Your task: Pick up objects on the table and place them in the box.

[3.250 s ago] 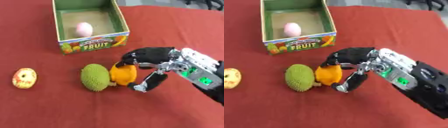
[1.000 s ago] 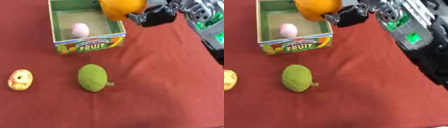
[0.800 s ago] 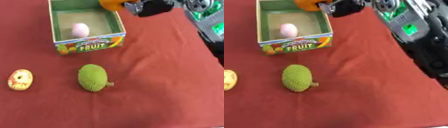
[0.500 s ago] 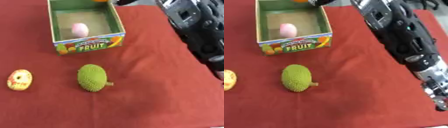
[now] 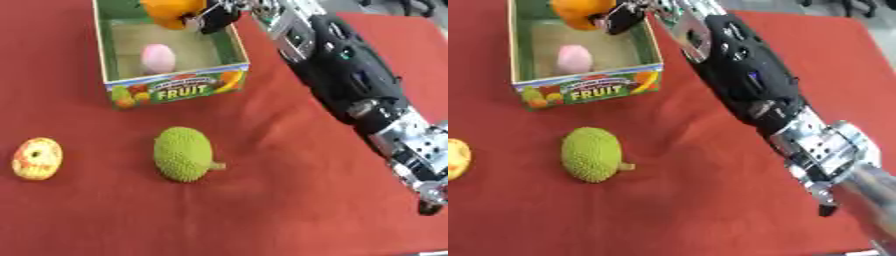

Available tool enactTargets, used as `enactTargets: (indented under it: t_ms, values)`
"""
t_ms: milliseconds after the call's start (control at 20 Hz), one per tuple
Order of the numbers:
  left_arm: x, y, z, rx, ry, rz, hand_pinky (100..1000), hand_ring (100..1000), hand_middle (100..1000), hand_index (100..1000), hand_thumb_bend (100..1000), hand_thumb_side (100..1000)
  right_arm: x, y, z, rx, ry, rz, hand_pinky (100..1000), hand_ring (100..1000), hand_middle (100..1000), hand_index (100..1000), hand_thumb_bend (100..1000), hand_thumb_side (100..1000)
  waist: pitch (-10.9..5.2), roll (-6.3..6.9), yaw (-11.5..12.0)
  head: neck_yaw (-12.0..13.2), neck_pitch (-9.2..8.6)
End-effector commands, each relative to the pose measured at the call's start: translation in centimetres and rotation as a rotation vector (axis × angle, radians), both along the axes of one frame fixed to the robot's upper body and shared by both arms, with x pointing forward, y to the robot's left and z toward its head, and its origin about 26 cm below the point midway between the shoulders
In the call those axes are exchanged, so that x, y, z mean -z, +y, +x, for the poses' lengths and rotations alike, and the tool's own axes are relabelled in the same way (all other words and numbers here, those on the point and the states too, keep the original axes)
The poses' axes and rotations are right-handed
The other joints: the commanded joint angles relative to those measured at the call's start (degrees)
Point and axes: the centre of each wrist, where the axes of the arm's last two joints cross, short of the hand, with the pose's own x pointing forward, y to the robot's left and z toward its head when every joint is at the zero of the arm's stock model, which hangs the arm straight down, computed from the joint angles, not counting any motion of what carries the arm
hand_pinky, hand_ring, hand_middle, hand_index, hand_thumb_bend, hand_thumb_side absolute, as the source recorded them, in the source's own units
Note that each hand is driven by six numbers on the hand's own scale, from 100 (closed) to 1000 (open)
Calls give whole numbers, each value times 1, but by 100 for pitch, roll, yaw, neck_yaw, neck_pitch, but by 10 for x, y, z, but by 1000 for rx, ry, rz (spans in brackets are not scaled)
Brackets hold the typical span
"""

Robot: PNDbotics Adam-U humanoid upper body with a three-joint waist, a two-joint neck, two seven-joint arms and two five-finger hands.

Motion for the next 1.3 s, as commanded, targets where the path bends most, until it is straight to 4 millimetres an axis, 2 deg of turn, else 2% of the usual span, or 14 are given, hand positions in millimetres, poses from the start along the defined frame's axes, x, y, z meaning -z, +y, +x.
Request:
enactTargets:
  t_ms: [50,150,200,300,400,700,900,950,1000,1050,1150,1300]
  values:
    - [-8,1,-2,8,-21,23,776,868,807,863,126,815,-13,-3,3,19,-27,-38,850,843,743,911,100,100,-88,-9,11,-13,-24]
    - [-8,1,-2,9,-18,23,775,869,807,864,125,815,-16,-3,3,46,-28,-73,888,888,779,939,177,125,-93,-11,12,-5,-30]
    - [-8,1,-2,9,-18,22,776,869,808,864,125,816,-18,-3,3,58,-33,-88,902,900,788,950,212,233,-95,-12,11,-3,-33]
    - [-7,1,-2,9,-16,22,775,869,808,864,125,816,-23,-3,0,80,-51,-107,921,919,803,967,278,357,-101,-10,7,6,-35]
    - [-7,1,-2,9,-13,21,775,870,808,865,125,817,-28,-3,-2,94,-70,-117,938,934,818,978,307,416,-106,-8,-1,12,-37]
    - [-5,1,-3,10,-8,22,776,870,808,865,126,816,-37,1,-8,103,-107,-106,939,930,824,985,325,371,-126,5,-20,26,-31]
    - [-4,1,-3,10,-4,22,775,871,808,864,124,817,-42,2,-15,77,-114,-69,928,915,807,975,258,292,-140,3,-22,36,-30]
    - [-4,1,-3,9,-4,22,775,871,808,864,123,817,-46,2,-19,62,-126,-52,916,901,793,965,194,246,-143,0,-22,41,-30]
    - [-4,1,-3,7,-3,22,775,871,808,864,123,817,-50,1,-26,42,-144,-35,914,899,791,963,188,238,-144,-5,-23,50,-32]
    - [-4,2,-3,5,-2,21,775,872,808,864,123,818,-56,1,-36,23,-174,-27,901,883,777,952,162,169,-146,-13,-27,63,-34]
    - [-4,2,-3,1,-4,21,776,872,808,864,123,817,-64,1,-61,-50,-221,-18,889,868,765,940,151,130,-149,-31,-37,90,-40]
    - [-5,3,-3,-3,-9,19,776,872,808,864,124,815,-68,1,-105,-155,-252,-45,884,864,768,939,157,129,-154,-42,-49,121,-54]
